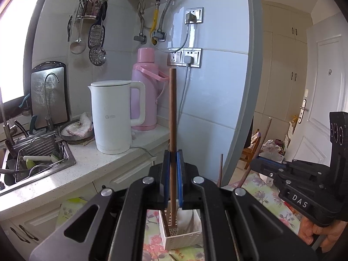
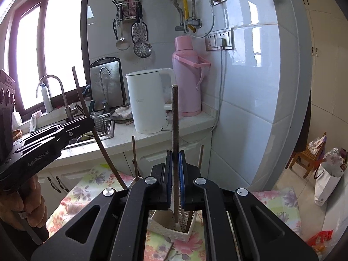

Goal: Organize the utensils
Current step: 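Lower both chopsticks into the basket and open both tools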

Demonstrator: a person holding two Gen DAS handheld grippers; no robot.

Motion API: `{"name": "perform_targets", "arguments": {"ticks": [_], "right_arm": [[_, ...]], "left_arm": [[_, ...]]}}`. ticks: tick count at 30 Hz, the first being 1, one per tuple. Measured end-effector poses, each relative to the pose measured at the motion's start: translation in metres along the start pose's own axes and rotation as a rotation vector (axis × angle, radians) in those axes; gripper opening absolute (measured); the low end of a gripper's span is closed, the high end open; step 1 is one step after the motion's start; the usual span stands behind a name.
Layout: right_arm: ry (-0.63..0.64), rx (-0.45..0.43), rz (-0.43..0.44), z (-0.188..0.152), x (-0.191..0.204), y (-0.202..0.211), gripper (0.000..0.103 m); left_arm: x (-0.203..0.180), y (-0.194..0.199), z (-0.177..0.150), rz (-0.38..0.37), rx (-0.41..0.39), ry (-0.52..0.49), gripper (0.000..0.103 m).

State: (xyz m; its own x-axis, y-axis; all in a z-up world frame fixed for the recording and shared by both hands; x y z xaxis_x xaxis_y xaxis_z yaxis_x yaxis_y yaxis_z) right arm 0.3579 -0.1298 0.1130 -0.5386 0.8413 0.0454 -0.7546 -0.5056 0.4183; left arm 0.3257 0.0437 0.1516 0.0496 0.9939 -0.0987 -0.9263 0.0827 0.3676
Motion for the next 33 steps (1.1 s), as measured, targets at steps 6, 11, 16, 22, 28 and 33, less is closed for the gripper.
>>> {"name": "perform_targets", "arguments": {"ticks": [6, 11, 16, 22, 28, 33], "right_arm": [[-0.005, 0.045, 0.007, -0.017, 0.003, -0.017, 0.006], [-0.009, 0.088, 0.009, -0.034, 0.003, -0.032, 0.006], [-0.003, 0.123, 0.006, -0.047, 0.001, -0.042, 0.006], [0.001, 0.175, 0.007, -0.062, -0.001, -0.054, 0.006], [-0.005, 0.227, -0.006, -0.068, -0.006, -0.070, 0.007], [-0.006, 0.214, -0.043, -0.066, -0.016, -0.070, 0.032]], "left_arm": [[0.001, -0.012, -0.010, -0.004, 0.019, 0.002, 0.006], [0.000, -0.023, -0.025, -0.009, 0.041, 0.002, 0.006], [0.004, -0.032, -0.042, -0.008, 0.075, 0.013, 0.006], [0.011, -0.048, -0.062, 0.001, 0.140, 0.023, 0.006], [0.017, -0.070, -0.085, 0.011, 0.274, 0.030, 0.006], [0.022, -0.080, -0.094, 0.005, 0.299, 0.046, 0.012]]}}
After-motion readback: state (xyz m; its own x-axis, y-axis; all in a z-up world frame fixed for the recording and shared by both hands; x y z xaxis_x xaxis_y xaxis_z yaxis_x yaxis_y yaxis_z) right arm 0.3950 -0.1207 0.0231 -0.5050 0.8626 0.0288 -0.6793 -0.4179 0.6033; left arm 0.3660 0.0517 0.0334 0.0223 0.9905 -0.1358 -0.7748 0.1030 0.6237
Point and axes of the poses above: each gripper's, at about its wrist camera, not at the fingertips, and y roughly against the way its jaws point, x to its left, z to its top, the point moved 8 cm from there along -y, roughly the way its jaws point, and after that the axes turned 3 degrees about -z, right-handed, at the moved point
